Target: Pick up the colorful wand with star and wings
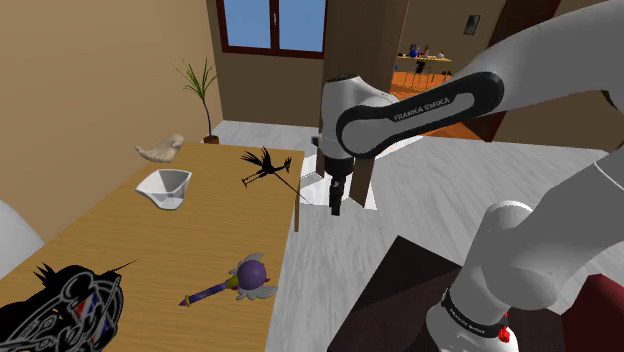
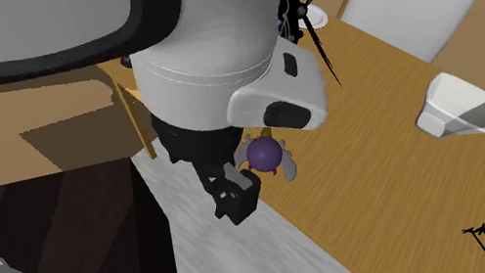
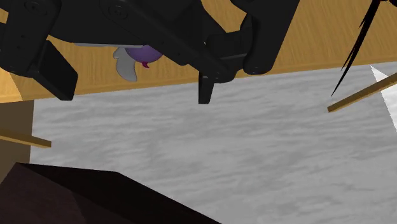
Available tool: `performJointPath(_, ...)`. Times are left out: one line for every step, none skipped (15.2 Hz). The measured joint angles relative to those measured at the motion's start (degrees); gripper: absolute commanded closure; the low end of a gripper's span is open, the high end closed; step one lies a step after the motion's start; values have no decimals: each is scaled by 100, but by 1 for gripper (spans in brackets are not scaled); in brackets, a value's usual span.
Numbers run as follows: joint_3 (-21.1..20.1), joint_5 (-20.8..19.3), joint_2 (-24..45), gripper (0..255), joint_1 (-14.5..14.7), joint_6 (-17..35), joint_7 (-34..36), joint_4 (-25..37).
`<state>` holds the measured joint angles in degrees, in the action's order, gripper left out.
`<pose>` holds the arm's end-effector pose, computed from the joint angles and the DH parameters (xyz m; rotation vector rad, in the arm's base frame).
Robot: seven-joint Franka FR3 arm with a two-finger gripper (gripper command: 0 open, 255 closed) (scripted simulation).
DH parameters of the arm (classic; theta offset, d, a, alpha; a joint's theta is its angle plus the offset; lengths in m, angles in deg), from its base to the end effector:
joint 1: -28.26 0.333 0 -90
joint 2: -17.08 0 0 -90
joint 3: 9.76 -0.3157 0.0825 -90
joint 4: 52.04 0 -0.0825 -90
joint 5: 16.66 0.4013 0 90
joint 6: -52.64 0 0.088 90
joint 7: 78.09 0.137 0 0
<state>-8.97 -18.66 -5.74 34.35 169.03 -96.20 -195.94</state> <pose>0.4149 0.0358 0.3758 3.0520 0.6612 -0.1314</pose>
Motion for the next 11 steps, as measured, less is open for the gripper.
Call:
performJointPath(0,-1,195,0,35,183,-95,49)
performJointPath(-2,-5,342,0,69,419,-189,-10)
performJointPath(2,-9,553,0,98,604,-294,58)
performJointPath(-4,-8,781,0,132,820,-385,103)
performJointPath(-24,-2,1000,0,174,1001,-462,180)
performJointPath(-29,-2,1204,0,201,1160,-560,260)
performJointPath(-46,1,1464,0,235,1345,-644,373)
performJointPath(-71,7,1609,0,272,1478,-718,420)
performJointPath(-97,8,1848,0,308,1678,-789,495)
performJointPath(-106,6,2040,0,326,1818,-894,582)
performJointPath(-130,5,2260,0,354,1946,-974,711)
